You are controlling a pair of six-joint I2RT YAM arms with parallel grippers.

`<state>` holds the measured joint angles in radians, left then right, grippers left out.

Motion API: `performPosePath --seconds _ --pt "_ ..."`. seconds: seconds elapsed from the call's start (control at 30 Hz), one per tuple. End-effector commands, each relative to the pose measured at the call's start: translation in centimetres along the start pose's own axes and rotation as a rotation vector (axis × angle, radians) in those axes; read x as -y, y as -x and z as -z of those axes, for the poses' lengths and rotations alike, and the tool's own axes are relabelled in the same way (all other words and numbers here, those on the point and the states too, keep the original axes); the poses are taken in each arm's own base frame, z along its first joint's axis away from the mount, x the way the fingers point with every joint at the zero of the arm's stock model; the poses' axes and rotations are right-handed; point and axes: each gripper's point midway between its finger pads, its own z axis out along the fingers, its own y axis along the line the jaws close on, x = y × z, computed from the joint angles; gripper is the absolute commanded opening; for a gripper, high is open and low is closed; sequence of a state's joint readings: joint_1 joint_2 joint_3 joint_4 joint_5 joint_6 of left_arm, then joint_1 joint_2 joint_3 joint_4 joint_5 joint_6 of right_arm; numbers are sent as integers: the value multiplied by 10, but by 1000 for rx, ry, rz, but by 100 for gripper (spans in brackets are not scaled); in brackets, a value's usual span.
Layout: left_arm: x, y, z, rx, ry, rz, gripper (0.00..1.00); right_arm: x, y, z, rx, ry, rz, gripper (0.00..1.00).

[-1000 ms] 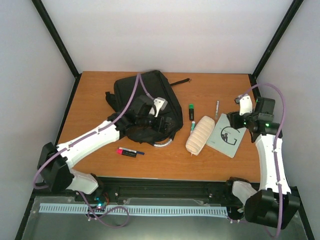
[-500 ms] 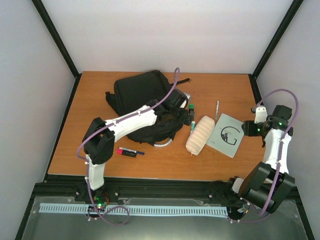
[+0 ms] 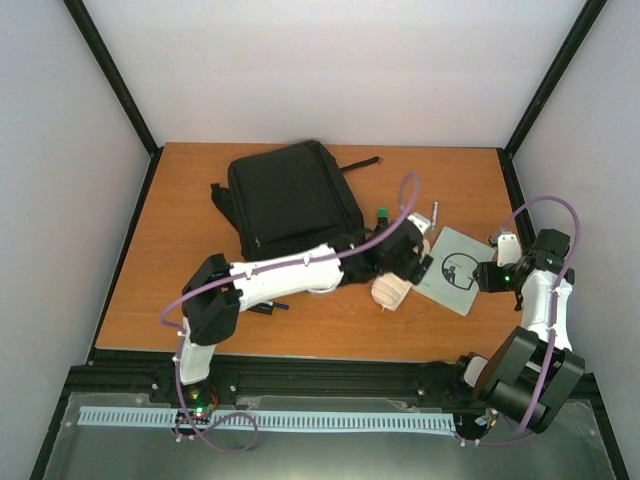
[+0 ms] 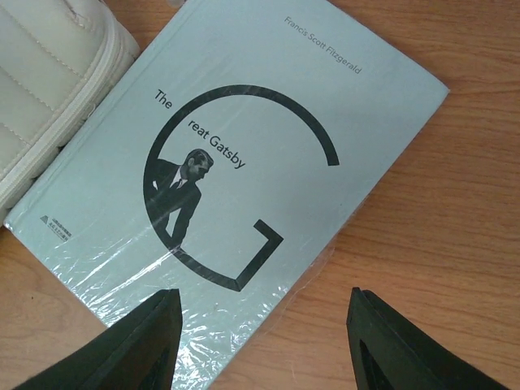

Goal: Pack the student bag
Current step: Adjust the book at the center of the board.

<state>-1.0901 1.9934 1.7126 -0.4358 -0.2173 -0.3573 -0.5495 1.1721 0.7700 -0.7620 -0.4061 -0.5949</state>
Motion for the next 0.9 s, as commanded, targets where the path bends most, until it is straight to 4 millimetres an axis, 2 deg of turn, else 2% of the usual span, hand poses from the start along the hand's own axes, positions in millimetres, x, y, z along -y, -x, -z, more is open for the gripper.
performPosePath --seconds 0.0,0.03,0.13,0.17,0.27,0.57,0.7,0.8,0.87 --pt "-15 52 57 265 207 56 100 7 -3 -6 -2 -15 7 57" --pt "-19 50 52 259 223 108 100 9 -3 -8 -8 -18 2 57" --pt "7 45 27 152 79 46 99 12 -2 -9 -23 -14 -12 56" --pt "19 44 21 130 26 30 96 12 -1 -7 -22 -13 -10 56" --pt "48 28 5 80 -121 20 79 15 2 -2 -18 -35 0 57" --pt "82 -16 -43 -66 -280 89 68 23 -1 -13 -54 -7 -24 56" --pt "85 -30 -58 -127 -287 145 69 29 2 -21 -59 5 -33 56" --pt "96 -38 -65 -172 -334 192 74 33 10 -23 -54 21 -48 62" --pt "100 -41 -69 -187 -352 221 75 35 15 -24 -47 29 -51 63"
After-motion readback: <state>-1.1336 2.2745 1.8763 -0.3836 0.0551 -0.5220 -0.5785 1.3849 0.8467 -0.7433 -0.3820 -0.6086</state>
